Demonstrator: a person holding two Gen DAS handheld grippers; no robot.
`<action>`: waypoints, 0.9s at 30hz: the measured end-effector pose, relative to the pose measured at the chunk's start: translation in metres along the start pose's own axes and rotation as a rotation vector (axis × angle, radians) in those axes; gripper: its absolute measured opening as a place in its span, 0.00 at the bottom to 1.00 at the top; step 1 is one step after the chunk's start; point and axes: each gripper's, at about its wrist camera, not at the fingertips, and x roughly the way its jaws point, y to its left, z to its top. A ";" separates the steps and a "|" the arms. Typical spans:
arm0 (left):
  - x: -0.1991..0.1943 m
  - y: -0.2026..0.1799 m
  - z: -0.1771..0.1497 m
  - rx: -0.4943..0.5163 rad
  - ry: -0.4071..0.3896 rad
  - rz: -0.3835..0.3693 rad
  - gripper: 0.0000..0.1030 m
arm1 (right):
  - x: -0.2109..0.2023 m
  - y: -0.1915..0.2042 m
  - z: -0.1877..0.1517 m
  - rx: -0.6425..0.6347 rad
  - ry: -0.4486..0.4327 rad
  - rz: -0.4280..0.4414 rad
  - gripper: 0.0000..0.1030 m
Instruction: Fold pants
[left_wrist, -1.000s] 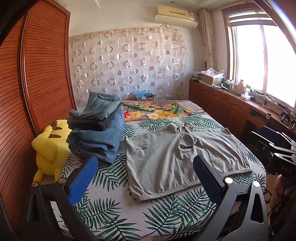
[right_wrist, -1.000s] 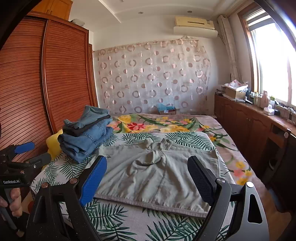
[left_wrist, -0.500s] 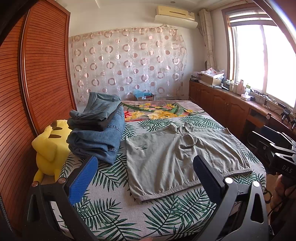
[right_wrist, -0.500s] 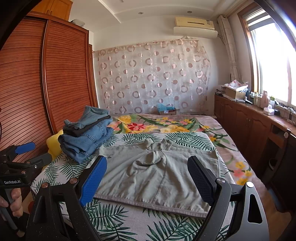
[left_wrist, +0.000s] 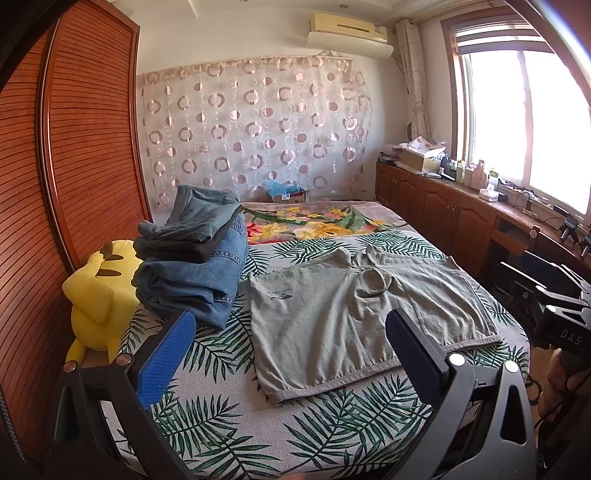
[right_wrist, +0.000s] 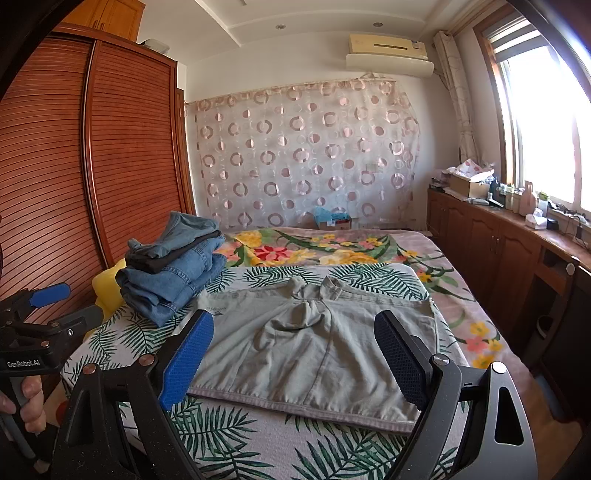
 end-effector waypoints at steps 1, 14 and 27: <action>0.000 0.000 0.001 0.001 0.000 0.001 1.00 | 0.000 0.000 0.000 0.000 0.000 0.001 0.87; -0.001 0.000 0.001 0.000 -0.002 0.001 1.00 | 0.000 0.000 0.000 -0.001 -0.001 0.000 0.87; -0.001 0.000 0.000 0.000 -0.004 0.002 1.00 | 0.000 0.001 0.000 0.000 -0.004 0.000 0.87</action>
